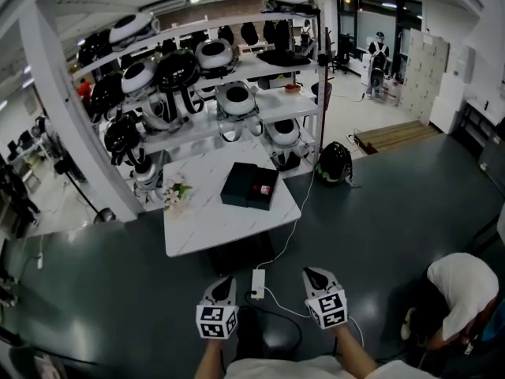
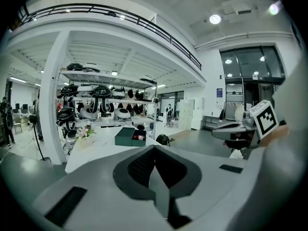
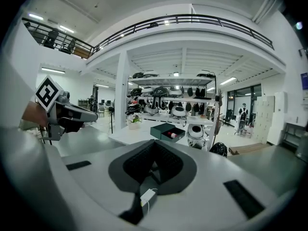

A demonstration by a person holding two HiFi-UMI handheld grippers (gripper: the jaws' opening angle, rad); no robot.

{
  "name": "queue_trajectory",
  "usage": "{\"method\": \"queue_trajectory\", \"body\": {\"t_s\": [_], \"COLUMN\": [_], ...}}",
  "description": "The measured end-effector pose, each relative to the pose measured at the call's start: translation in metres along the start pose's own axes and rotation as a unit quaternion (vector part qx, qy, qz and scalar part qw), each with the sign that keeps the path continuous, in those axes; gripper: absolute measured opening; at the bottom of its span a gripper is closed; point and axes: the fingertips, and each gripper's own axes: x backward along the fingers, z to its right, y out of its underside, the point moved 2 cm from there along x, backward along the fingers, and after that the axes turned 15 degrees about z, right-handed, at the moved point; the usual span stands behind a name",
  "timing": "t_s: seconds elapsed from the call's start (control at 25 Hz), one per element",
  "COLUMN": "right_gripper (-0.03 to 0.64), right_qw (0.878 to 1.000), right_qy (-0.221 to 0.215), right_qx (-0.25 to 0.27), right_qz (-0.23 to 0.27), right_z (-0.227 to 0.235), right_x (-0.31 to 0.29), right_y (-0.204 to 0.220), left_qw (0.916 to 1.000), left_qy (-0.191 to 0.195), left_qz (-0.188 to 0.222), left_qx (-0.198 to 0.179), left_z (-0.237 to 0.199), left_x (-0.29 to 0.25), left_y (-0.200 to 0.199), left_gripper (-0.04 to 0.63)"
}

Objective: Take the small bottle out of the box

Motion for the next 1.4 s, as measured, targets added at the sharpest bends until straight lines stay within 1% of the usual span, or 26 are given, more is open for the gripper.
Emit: {"method": "queue_trajectory", "body": {"t_s": [0.16, 0.32, 0.48, 0.68, 0.88, 1.12, 1.4], "right_gripper": [0.021, 0.021, 0.021, 0.021, 0.021, 0.021, 0.021], "right_qw": [1.0, 1.0, 0.999, 0.999, 0.997, 0.996, 0.995], "right_qy": [0.006, 0.016, 0.028, 0.042, 0.054, 0.073, 0.084], "right_qx": [0.009, 0.012, 0.019, 0.026, 0.035, 0.04, 0.046], "right_qz": [-0.014, -0.023, -0.02, -0.023, -0.033, -0.037, -0.029], "right_z": [0.01, 0.018, 0.026, 0.036, 0.041, 0.056, 0.063], "right_x": [-0.023, -0.059, -0.102, -0.16, -0.213, -0.276, -0.351], "right_y": [0.012, 0.017, 0.011, -0.002, -0.012, -0.016, -0.024], "left_qw": [0.9999, 0.9997, 0.9992, 0.9981, 0.9964, 0.9942, 0.9915], "left_qy": [0.009, 0.023, 0.038, 0.06, 0.082, 0.105, 0.128], "left_qz": [-0.001, -0.004, 0.002, 0.012, 0.01, 0.009, 0.013], "left_qx": [0.004, 0.009, 0.011, 0.012, 0.015, 0.021, 0.019], "left_z": [-0.012, -0.035, -0.063, -0.101, -0.135, -0.172, -0.217], "left_x": [-0.03, -0.065, -0.106, -0.165, -0.217, -0.274, -0.331], "left_y": [0.006, 0.01, 0.004, -0.015, -0.027, -0.031, -0.04], "left_gripper": [0.018, 0.018, 0.018, 0.018, 0.018, 0.018, 0.018]}}
